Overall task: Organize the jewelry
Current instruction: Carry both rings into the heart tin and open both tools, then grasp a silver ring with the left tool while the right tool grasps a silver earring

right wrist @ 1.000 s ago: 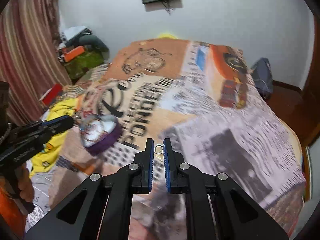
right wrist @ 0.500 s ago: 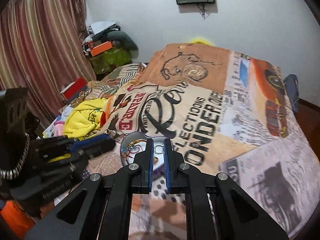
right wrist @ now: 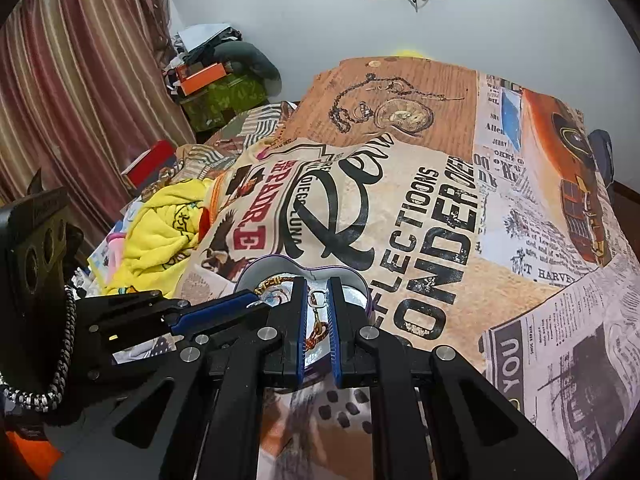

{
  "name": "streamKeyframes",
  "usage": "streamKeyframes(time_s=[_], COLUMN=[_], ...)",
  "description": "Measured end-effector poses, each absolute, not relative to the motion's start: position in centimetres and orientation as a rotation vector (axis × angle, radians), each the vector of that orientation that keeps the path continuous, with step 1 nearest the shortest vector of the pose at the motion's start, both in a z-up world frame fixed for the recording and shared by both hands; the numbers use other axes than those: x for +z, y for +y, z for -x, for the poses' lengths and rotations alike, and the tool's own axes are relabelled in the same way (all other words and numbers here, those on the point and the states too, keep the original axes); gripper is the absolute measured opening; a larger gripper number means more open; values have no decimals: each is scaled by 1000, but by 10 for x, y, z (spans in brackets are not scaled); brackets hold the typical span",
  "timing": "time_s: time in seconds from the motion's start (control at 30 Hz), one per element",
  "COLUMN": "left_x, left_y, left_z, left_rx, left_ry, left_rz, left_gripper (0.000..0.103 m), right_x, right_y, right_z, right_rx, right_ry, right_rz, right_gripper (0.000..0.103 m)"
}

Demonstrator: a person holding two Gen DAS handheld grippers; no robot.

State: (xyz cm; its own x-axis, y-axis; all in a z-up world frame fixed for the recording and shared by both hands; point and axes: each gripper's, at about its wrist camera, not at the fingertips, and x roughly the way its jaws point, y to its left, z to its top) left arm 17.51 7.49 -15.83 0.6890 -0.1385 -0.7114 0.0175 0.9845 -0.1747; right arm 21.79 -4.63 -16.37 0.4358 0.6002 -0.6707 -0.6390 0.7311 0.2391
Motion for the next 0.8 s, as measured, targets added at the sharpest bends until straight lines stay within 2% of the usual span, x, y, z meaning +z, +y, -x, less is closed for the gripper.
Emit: streamKeyframes(time_s=[0.27, 0.43, 0.57, 0.67, 0.8], left_x=[-150, -148, -145, -139, -127], left_y=[93, 101, 104, 106, 106], left_z=[-175, -170, -165, -161, -152], left_rx=[-54, -20, -11, 0, 17], left_ry=[792, 788, 788, 777, 753], left_rz=[169, 165, 162, 158, 158], left_gripper=[11, 22, 22, 24, 31], right_x=[-175, -181, -181, -178, -166], right_y=[-36, -29, -29, -30, -37], right_z=[-219, -214, -212, -209, -199], right_rx=[797, 795, 780, 748, 702], right_ry=[840, 856, 869, 862, 805], right_rz=[70, 110, 127, 154, 187], right_gripper=[8, 8, 9, 19, 41])
